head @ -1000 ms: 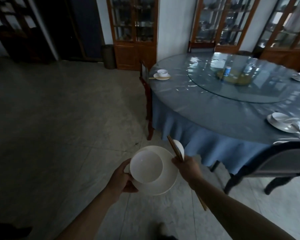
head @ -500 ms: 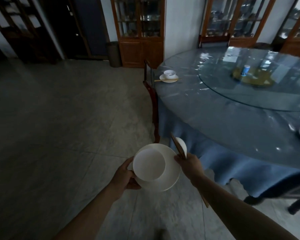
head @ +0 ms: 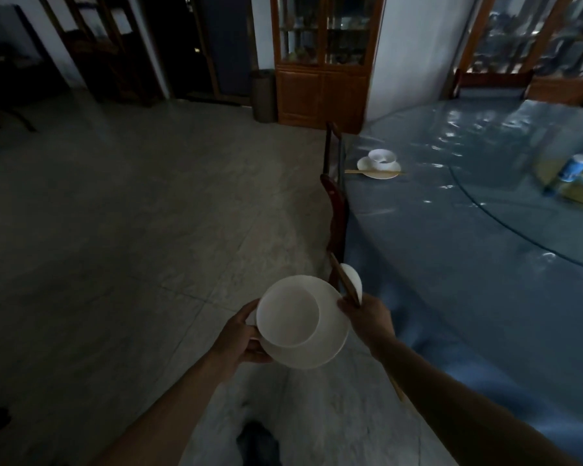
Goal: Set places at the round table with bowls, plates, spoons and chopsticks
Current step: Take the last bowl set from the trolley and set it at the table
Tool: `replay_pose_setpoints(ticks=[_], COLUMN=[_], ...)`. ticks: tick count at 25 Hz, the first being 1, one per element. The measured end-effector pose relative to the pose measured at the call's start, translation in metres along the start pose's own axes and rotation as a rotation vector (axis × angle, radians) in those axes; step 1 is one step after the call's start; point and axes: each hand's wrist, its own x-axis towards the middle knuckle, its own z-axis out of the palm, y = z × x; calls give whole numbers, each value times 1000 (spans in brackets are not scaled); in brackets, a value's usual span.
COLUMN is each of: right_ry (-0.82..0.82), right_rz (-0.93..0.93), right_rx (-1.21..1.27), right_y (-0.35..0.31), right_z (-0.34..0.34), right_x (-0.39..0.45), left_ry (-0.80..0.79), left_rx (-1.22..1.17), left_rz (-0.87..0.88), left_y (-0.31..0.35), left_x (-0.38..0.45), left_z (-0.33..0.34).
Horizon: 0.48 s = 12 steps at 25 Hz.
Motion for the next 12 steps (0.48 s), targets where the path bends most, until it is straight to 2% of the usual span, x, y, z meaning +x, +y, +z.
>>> replay_pose_setpoints(ticks=[4,12], right_ry=[-6,-17], right_rz=[23,94], right_rx=[-29,82], right_y=[-38,-130], right_z=[38,117], right_x=[67,191], left_ry=[9,3], left_rx=[-16,16], left_rz=[19,24], left_y=[36,134], left_x=[63,193], left_z=[-36,-121])
